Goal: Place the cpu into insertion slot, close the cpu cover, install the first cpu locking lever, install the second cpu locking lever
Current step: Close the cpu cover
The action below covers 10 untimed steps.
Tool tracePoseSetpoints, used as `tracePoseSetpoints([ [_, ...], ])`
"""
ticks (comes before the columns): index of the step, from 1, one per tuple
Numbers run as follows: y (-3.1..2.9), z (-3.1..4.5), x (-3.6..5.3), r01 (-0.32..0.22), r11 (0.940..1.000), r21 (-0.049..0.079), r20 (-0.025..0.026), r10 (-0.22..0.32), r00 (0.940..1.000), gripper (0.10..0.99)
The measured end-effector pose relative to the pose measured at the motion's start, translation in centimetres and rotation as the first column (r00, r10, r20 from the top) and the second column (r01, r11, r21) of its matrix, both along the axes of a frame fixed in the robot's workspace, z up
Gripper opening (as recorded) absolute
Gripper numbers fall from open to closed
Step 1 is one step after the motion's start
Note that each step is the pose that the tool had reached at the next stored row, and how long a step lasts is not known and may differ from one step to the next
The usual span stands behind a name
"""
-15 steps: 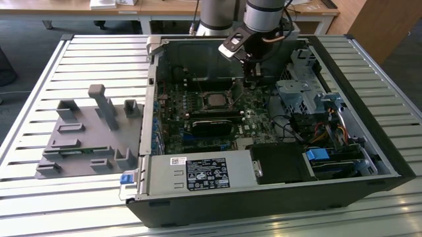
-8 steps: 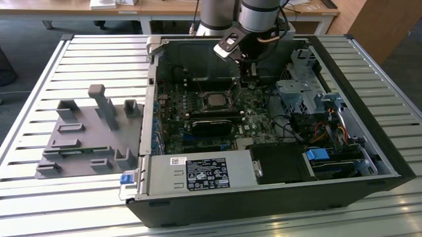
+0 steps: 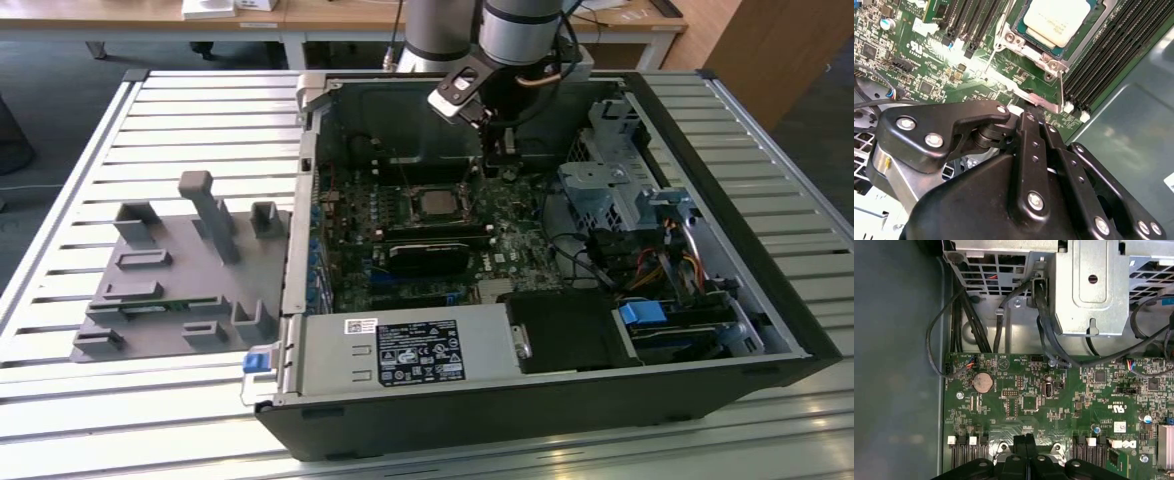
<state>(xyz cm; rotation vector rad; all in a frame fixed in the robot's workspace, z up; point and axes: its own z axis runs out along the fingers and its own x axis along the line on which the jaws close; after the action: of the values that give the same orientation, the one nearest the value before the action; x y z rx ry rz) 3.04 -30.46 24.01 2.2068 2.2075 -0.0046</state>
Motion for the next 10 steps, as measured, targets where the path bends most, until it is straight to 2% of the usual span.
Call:
tracePoseSetpoints([
  [10, 0.0, -0.11, -0.85, 0.0, 1.0, 0.0, 0.0, 0.0, 1.0, 0.106],
])
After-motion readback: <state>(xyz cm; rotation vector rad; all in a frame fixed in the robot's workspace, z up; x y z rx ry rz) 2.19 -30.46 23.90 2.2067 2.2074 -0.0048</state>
